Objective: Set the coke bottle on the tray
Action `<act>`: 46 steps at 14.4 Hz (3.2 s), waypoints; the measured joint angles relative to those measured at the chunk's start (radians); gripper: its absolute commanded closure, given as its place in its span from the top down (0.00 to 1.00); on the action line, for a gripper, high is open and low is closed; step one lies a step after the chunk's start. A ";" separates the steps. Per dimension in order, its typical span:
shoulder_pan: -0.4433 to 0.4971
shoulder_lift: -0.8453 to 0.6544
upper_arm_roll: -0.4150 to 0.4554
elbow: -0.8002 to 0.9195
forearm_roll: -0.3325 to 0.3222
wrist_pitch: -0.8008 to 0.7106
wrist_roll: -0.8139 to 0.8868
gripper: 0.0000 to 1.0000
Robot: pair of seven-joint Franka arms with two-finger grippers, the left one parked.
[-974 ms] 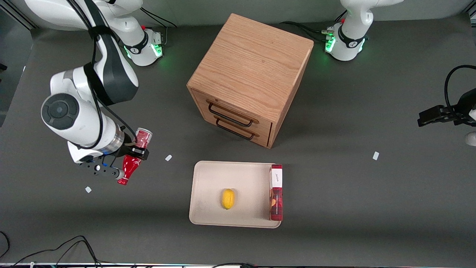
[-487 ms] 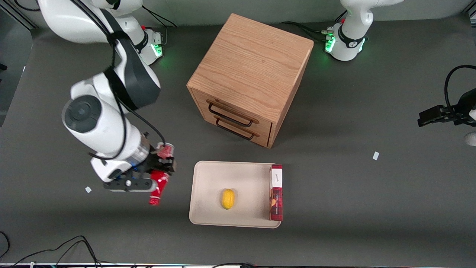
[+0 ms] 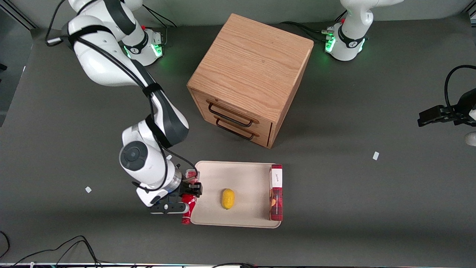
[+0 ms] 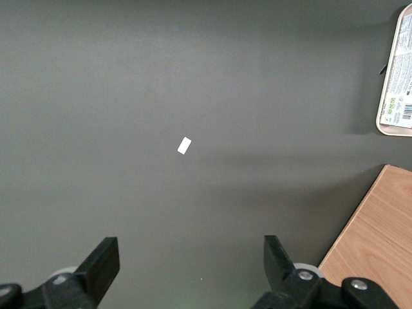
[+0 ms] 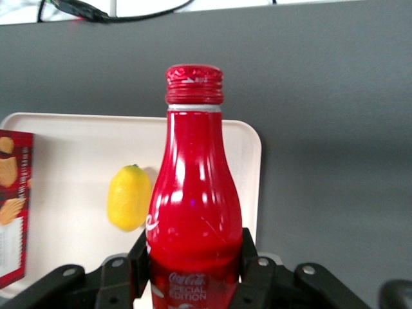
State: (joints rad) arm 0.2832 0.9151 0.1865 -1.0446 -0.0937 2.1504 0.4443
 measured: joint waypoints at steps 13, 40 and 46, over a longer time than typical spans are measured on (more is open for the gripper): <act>0.010 0.136 0.002 -0.017 -0.001 0.180 0.000 0.74; -0.109 -0.936 -0.263 -0.759 0.052 -0.343 -0.202 1.00; -0.110 -1.114 -0.335 -0.866 0.055 -0.368 -0.291 1.00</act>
State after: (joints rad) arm 0.1733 -0.1985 -0.1486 -1.9109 -0.0391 1.7829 0.1534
